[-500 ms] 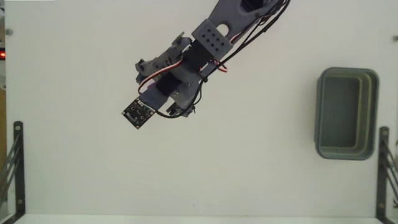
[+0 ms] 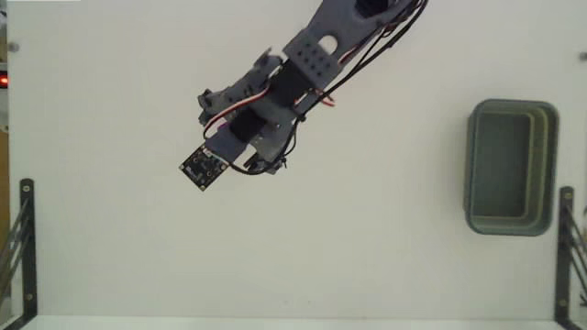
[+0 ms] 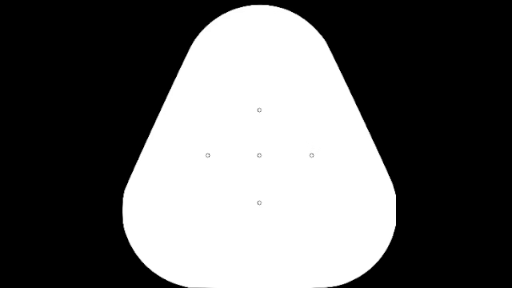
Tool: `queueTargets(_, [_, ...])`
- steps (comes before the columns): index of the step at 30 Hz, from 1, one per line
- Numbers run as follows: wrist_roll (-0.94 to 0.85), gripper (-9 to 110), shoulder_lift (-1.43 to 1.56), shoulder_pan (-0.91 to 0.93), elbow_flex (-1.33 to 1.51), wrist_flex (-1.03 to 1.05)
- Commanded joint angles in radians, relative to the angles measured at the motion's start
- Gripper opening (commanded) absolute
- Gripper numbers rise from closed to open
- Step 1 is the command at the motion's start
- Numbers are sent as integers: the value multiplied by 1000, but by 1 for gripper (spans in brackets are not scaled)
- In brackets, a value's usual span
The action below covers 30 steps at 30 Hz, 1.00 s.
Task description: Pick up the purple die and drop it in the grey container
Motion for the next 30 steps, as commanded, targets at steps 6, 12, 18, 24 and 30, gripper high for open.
queueTargets(6, [5,110,34,5,38,-49])
queueTargets(12, [5,110,33,5,69,-81])
queueTargets(18, [5,110,31,5,98,-112])
queueTargets(24, [5,110,28,5,127,-144])
queueTargets(30, [5,110,25,5,152,-172])
